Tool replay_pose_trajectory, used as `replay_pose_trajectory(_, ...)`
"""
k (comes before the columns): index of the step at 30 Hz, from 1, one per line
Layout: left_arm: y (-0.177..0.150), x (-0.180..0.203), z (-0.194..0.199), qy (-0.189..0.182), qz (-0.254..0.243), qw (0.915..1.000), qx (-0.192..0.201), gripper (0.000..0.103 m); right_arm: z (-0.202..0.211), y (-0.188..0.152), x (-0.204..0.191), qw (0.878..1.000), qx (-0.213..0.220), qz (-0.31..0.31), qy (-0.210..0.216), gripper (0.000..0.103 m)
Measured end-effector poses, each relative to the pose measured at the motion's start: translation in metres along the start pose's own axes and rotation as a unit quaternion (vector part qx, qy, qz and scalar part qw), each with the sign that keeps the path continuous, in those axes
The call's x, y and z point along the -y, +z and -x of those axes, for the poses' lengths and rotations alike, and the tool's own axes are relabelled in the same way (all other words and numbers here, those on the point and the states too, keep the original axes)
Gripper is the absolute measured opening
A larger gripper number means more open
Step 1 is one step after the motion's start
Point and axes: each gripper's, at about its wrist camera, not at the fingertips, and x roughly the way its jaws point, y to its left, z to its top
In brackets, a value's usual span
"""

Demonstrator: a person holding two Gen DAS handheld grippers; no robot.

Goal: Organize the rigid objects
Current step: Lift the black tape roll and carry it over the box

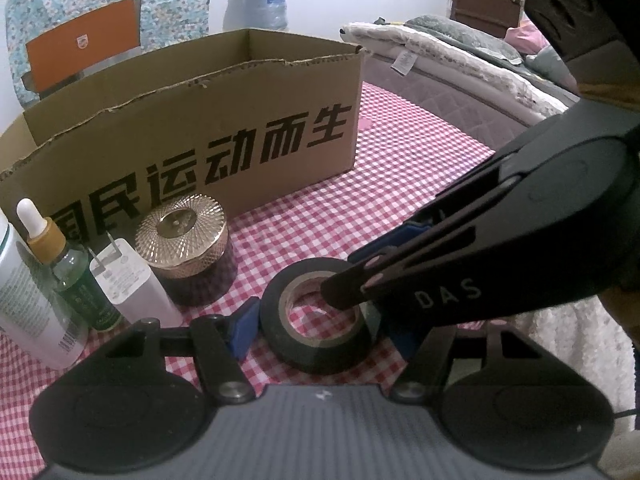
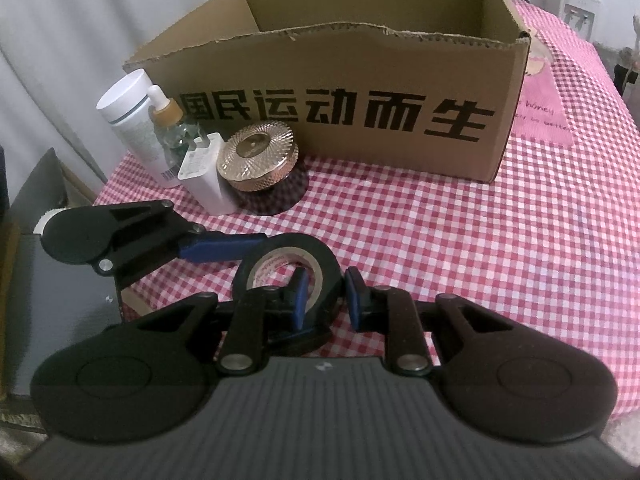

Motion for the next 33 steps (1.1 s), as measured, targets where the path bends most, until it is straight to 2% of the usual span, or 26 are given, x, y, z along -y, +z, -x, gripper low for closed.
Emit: replay_pose_trajectory(33, 0.005, 0.006, 0.037, 0.024, -0.002, 0.9986, 0.047, 0.067, 0.036, 0.005, -0.021, 0.999, 0.037, 0.028, -0.011, 0.019)
